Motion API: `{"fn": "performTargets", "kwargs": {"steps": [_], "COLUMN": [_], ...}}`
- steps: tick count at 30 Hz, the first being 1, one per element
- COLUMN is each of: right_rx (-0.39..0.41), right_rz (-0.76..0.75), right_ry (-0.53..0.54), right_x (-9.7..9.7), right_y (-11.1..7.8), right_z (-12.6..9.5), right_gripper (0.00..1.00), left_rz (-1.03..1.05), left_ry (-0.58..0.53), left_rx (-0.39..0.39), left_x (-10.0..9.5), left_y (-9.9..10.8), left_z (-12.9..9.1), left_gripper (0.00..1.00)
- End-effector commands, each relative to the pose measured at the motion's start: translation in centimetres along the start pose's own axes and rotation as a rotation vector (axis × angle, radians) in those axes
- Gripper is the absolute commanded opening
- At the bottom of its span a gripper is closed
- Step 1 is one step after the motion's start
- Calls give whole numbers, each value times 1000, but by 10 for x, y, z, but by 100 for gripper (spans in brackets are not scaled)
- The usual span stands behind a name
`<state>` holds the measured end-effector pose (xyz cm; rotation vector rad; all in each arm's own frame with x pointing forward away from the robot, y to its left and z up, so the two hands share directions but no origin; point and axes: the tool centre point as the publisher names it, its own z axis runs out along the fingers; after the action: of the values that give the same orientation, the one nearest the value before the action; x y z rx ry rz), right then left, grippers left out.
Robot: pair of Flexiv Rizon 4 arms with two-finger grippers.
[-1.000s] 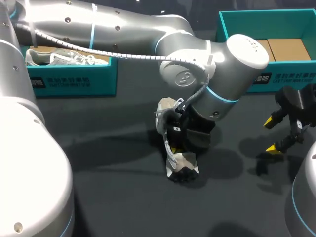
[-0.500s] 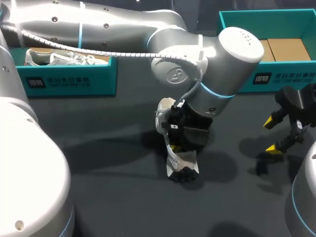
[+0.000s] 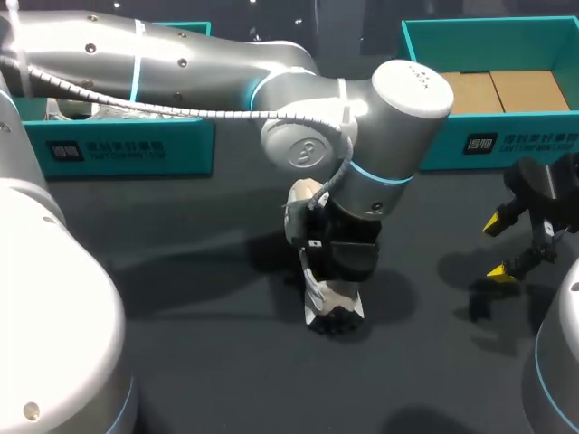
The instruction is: Take the shoe out of the shoebox, open the shoe tongue, remove and reinsert the insole, then place the shoe into the shoebox
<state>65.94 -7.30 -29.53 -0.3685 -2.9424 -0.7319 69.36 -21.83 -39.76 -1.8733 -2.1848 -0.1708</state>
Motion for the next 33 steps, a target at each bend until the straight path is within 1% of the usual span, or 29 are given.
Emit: {"fn": "performTargets", "kwargs": {"steps": [1,4,8,11,16,19,21,22,25,26,28,30,32,33], "right_rx": [2,2,2,2,2,2,2,2,2,2,2,2,2,2], "right_rz": [1,1,1,1,1,1,1,1,1,1,1,1,1,1], "right_ry": [-2,-2,-2,-2,-2,-2,-2,-2,-2,-2,-2,-2,-2,-2], "right_x": [1,1,1,1,1,1,1,1,1,1,1,1,1,1], "right_y": [0,0,0,0,0,0,0,0,0,0,0,0,0,0], "right_z": [0,0,0,0,0,0,0,0,0,0,0,0,0,0], "right_gripper": [100,100,100,100,100,100,100,100,100,100,100,100,100,100], "left_rz": [-20,-35,-55,-42,1,25,40,44,49,46,25,19,6,5], "left_ry": [-91,-152,-235,-272,-347,-360,-354,-342,-310,-301,-290,-292,-292,-297], "left_rx": [14,16,27,34,30,43,55,53,79,82,57,70,60,71], "left_x": [4,2,1,3,9,9,7,5,0,-2,-5,-7,-9,-10], "left_y": [5,6,7,3,-8,-15,-20,-24,-26,-26,-25,-23,-22,-21], "left_z": [15,13,5,-8,-34,-40,-37,-33,-22,-18,-11,-7,-1,2], "left_gripper": [0,0,0,0,0,0,0,0,0,0,0,0,0,0]}}
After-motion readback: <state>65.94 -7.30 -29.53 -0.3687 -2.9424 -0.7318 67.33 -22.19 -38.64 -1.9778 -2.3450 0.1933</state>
